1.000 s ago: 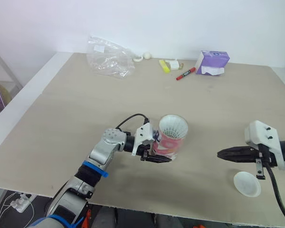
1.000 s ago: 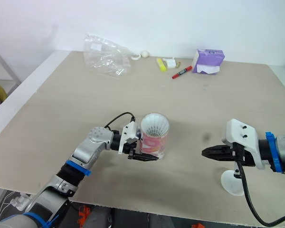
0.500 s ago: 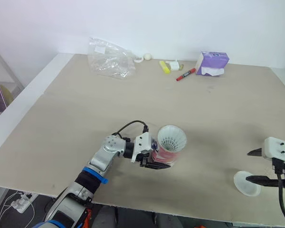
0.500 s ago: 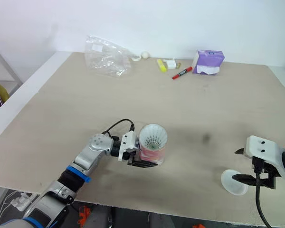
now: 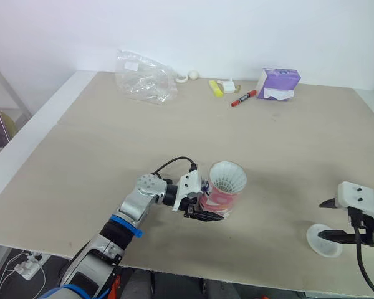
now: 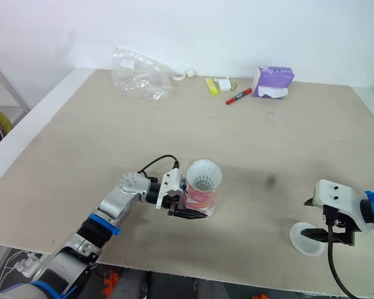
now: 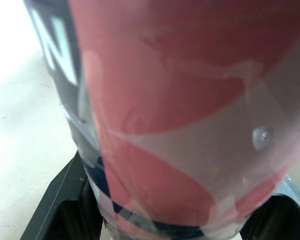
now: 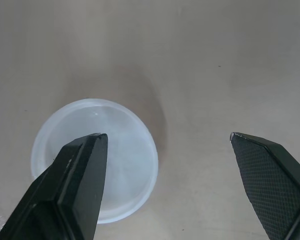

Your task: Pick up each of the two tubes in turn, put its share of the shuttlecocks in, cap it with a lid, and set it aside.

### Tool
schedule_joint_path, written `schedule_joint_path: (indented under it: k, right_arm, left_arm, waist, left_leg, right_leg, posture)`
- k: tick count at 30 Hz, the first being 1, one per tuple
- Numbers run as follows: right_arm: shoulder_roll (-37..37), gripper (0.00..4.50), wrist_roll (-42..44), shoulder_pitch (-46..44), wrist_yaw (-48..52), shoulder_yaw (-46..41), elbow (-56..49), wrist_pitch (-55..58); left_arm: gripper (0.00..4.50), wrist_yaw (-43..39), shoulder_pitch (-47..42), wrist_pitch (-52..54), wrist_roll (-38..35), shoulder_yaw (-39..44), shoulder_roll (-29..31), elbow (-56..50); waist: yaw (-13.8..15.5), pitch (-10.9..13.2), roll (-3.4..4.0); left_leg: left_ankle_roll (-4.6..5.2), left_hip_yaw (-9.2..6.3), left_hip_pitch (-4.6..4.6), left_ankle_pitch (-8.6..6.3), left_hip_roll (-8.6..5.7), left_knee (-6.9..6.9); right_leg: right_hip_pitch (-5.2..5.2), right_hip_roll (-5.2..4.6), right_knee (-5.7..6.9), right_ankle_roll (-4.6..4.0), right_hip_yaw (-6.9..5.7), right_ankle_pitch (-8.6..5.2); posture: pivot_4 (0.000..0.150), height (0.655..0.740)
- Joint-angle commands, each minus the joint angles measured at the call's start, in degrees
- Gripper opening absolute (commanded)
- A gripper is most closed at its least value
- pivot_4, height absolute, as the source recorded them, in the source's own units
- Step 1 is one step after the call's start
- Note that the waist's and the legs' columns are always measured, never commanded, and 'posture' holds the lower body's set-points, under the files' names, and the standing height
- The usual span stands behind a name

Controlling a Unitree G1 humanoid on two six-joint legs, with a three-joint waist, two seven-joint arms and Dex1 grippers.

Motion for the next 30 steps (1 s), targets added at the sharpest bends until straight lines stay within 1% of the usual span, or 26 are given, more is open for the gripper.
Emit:
schedule_joint_path:
  k: [1, 3, 4, 6, 7, 8, 9, 11, 12, 13, 14, 21, 30]
  right_arm:
    - [-1.6, 4.21, -0.2, -0.86, -0.02, 0.13, 0.49, -0.05]
    - [-1.64, 4.21, -0.24, -0.93, -0.04, 0.53, 0.66, -0.12]
    - [-1.58, 3.71, -0.22, -0.91, -0.06, 0.62, 0.73, -0.14]
    - [-1.48, 3.19, -0.27, -0.77, -0.08, 0.73, 0.91, -0.3]
    - [-1.5, 2.68, -0.52, -0.55, -0.1, 0.84, 1.06, -0.63]
    - [-1.47, 2.31, -0.76, -0.31, -0.16, 0.92, 1.21, -0.88]
    - [-1.44, 1.82, -0.93, -0.16, -0.19, 0.97, 1.32, -1.05]
    - [-1.5, 1.11, -1.4, 0.23, -0.07, 1.23, 1.64, -1.68]
    - [-1.48, 0.54, -1.57, 0.38, -0.01, 1.33, 1.71, -1.94]
    - [-1.39, 0.14, -1.56, 0.42, 0.0, 1.37, 1.69, -2.03]
    - [-1.33, 0.06, -1.47, 0.45, 0.01, 1.37, 1.59, -2.04]
    - [-1.14, 0.06, -0.82, 0.83, 0.23, 0.96, 0.26, -2.11]
    - [-1.38, 0.06, 1.28, 0.19, 0.32, -2.9, -2.75, -3.97]
  left_arm:
    - [2.9, -0.7, 0.61, 0.9, 0.99, -1.83, 0.59, 0.64]
    - [2.9, -0.63, 0.57, 0.94, 1.02, -1.8, 0.58, 0.71]
    - [2.9, -0.57, 0.55, 0.96, 1.03, -1.78, 0.58, 0.73]
    - [2.9, -0.41, 0.55, 0.96, 1.05, -1.7, 0.56, 0.72]
    - [2.9, -0.35, 0.55, 0.98, 1.04, -1.67, 0.56, 0.69]
    - [2.9, -0.27, 0.53, 1.03, 1.04, -1.62, 0.55, 0.68]
    - [2.9, -0.22, 0.51, 1.08, 1.03, -1.59, 0.54, 0.67]
    - [2.9, -0.05, 0.43, 1.18, 1.12, -1.54, 0.57, 0.75]
    - [2.9, 0.06, 0.36, 1.27, 1.16, -1.49, 0.58, 0.81]
    - [2.9, 0.13, 0.29, 1.33, 1.18, -1.45, 0.58, 0.88]
    - [2.9, 0.17, 0.22, 1.4, 1.18, -1.42, 0.58, 0.93]
    - [2.9, 0.34, -0.39, 1.39, 1.2, -1.19, 0.58, 1.71]
    - [2.9, 0.41, -1.35, 1.02, 1.3, -0.94, 0.54, 3.26]
  waist:
    - [0.0, 0.0, 0.0]
    - [0.0, 0.0, 0.0]
    - [-0.01, 0.0, 0.01]
    - [-0.01, 0.0, 0.01]
    - [-0.01, -0.02, 0.03]
    - [-0.01, -0.02, 0.04]
    - [-0.01, -0.02, 0.04]
    - [-0.01, -0.03, 0.05]
    - [0.0, -0.03, 0.05]
    - [-0.01, -0.03, 0.06]
    - [-0.02, -0.03, 0.05]
    - [-0.02, -0.03, 0.05]
    - [-0.02, -0.03, 0.05]
  left_leg:
    - [0.0, 0.0, 0.0, 0.0, 0.0, 0.0]
    - [0.0, 0.0, 0.0, 0.0, 0.0, 0.0]
    - [0.0, 0.0, 0.0, 0.0, 0.0, 0.0]
    - [0.0, 0.0, 0.01, 0.0, 0.0, 0.0]
    - [0.0, 0.0, 0.01, 0.0, 0.0, 0.0]
    - [0.0, 0.0, 0.01, 0.0, 0.0, 0.0]
    - [0.0, 0.0, 0.0, 0.0, 0.0, 0.0]
    - [0.0, 0.0, 0.0, 0.0, 0.0, 0.0]
    - [0.0, 0.0, 0.01, 0.0, 0.0, -0.01]
    - [0.0, 0.0, 0.01, 0.0, 0.0, 0.0]
    - [0.0, 0.0, 0.01, 0.0, 0.0, 0.0]
    - [0.0, 0.0, 0.03, 0.0, 0.0, 0.02]
    - [0.0, 0.0, 0.05, 0.0, 0.0, 0.05]
  right_leg:
    - [0.0, 0.0, 0.0, 0.0, 0.0, 0.0]
    - [0.0, 0.0, 0.0, 0.0, 0.0, 0.0]
    - [0.0, 0.0, 0.0, 0.0, 0.0, 0.0]
    - [0.0, 0.0, 0.0, 0.0, 0.0, 0.0]
    - [0.0, 0.0, 0.0, 0.0, 0.0, 0.0]
    - [0.0, 0.0, 0.0, 0.0, 0.0, 0.0]
    - [0.0, 0.0, 0.0, 0.0, 0.0, 0.0]
    - [0.0, 0.0, 0.0, 0.0, 0.0, 0.0]
    - [0.0, 0.0, 0.0, 0.0, 0.0, 0.0]
    - [0.0, 0.0, 0.0, 0.0, 0.0, 0.0]
    - [0.0, 0.0, 0.0, 0.0, 0.0, 0.0]
    - [0.05, 0.0, 0.0, 0.0, 0.0, 0.0]
    - [0.08, 0.0, 0.0, 0.01, 0.0, 0.01]
  posture:
    - [0.15, 0.74]
    - [0.15, 0.74]
    - [0.15, 0.74]
    - [0.15, 0.74]
    - [0.15, 0.74]
    - [0.15, 0.74]
    - [0.15, 0.74]
    - [0.15, 0.74]
    - [0.15, 0.74]
    - [0.15, 0.74]
    - [0.15, 0.74]
    - [0.15, 0.74]
    - [0.15, 0.74]
